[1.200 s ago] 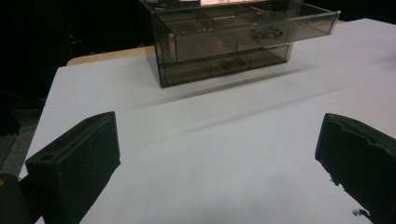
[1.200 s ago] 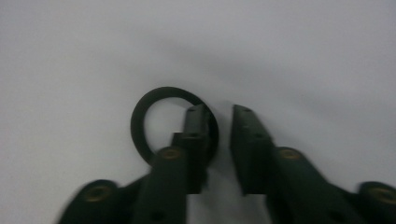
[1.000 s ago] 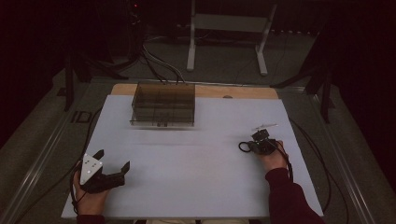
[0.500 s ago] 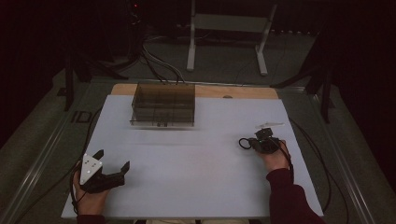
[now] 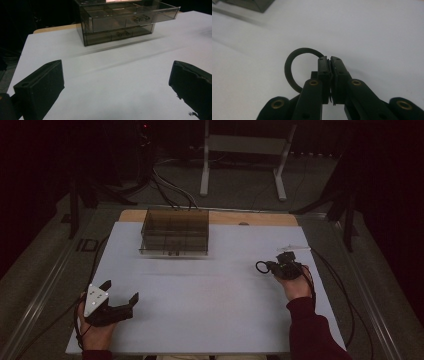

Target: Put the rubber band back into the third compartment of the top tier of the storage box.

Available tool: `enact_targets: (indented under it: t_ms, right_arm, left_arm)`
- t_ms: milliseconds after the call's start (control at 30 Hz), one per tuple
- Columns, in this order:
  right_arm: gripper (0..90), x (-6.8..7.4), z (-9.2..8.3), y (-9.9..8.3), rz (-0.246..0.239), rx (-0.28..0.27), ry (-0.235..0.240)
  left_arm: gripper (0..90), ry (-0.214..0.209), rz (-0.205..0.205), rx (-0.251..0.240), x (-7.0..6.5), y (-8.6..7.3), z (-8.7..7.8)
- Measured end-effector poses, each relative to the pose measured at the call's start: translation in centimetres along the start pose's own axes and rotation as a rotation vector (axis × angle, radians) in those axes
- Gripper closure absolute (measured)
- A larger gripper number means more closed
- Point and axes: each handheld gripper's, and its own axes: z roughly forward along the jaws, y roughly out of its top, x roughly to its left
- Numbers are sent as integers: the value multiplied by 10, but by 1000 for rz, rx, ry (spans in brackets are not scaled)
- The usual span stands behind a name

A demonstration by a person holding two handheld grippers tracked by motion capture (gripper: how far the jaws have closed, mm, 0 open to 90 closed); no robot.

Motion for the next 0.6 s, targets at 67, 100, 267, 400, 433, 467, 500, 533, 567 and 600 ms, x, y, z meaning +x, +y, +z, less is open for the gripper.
enact_targets:
  t_ms: [67,100,267,400,433,467,500,533,567,600]
  right_arm:
    - [877,3,-3,8,-7,-15,6]
    - [878,4,-3,10,-7,-16,10]
    - [877,10,-6,21,-9,-37,26]
    - [877,13,-7,28,-14,-47,31]
    - [877,14,-7,30,-15,-51,33]
    - [877,15,-8,31,-16,-53,34]
    - [877,16,-8,33,-18,-55,34]
    - [877,17,-9,35,-20,-58,35]
    - [877,17,-9,36,-22,-60,34]
    - [877,18,-10,38,-23,-62,35]
  left_arm:
    - [8,-8,-2,-3,0,0,0]
    - [8,-10,-2,-5,1,0,0]
    - [8,-13,-4,-11,1,0,0]
    - [8,0,1,-6,1,0,-1]
    - [8,7,5,-5,1,0,-1]
    - [8,11,7,-3,1,0,-1]
    - [7,11,7,-3,1,0,-1]
    - [8,15,4,0,1,0,-1]
    - [7,15,4,0,1,0,-1]
    - [7,19,1,1,1,0,-1]
